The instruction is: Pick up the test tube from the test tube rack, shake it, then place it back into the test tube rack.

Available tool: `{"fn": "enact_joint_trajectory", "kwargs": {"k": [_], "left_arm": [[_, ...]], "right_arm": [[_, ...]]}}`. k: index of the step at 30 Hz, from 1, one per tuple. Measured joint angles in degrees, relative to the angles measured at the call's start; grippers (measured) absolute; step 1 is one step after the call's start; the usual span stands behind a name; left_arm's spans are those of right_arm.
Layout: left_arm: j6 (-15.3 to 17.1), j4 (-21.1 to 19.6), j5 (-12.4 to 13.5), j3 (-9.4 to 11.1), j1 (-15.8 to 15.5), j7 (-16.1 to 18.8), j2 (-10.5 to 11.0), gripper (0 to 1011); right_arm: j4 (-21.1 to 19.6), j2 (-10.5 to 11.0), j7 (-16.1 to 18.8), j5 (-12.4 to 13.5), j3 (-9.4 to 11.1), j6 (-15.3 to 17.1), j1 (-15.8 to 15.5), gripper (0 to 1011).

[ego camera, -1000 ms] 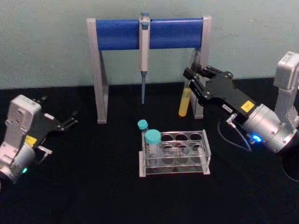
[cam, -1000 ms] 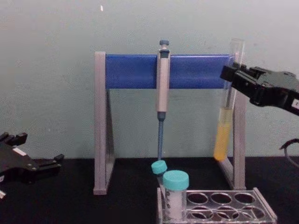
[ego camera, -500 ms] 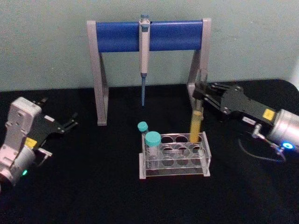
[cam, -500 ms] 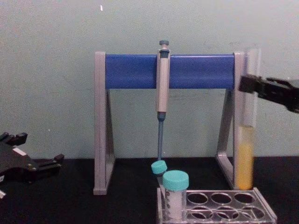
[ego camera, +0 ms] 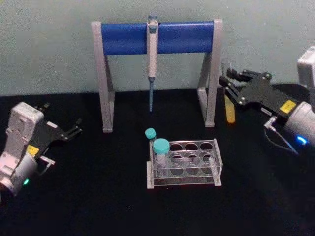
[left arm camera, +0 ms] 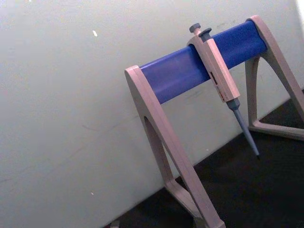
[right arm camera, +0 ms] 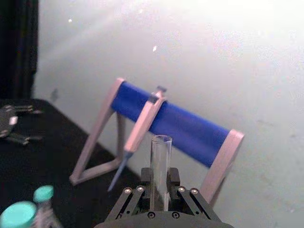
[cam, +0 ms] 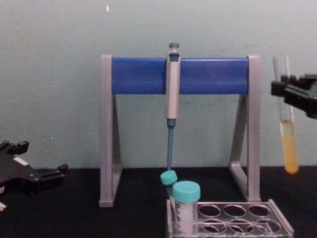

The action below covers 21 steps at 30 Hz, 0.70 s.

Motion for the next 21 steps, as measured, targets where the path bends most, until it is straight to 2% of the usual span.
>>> {"fn": "enact_joint_trajectory", "kwargs": {"k": [4,8,11,13,14,21], "left_arm": [[0.00,0.00,0.00,0.00,0.00,0.00,0.00,1001],[0.00,0.00,0.00,0.00,0.00,0.00,0.00,1002],[0.00,0.00,0.00,0.00,0.00,0.00,0.00,1002],[0.00,0.00,0.00,0.00,0.00,0.00,0.00,1001],[0.00,0.00,0.00,0.00,0.00,0.00,0.00,1001],[0.00,0.00,0.00,0.00,0.00,0.00,0.00,1001]], "right_arm": [[1.54,-2.78,-1.37,-1.25,-0.13,-1.47,1.38,228],[2.88,-5.29,-0.42,0.61,0.36,-2.26,2.24,229],[3.94,-6.92,2.76,4.56,0.96,-1.87,2.81,229],[4.21,-7.20,4.26,6.40,1.06,-1.30,2.93,229],[4.39,-7.28,5.58,8.17,1.11,-0.65,3.01,229],[4.99,-5.69,13.09,15.68,0.57,2.72,3.16,229]]}}
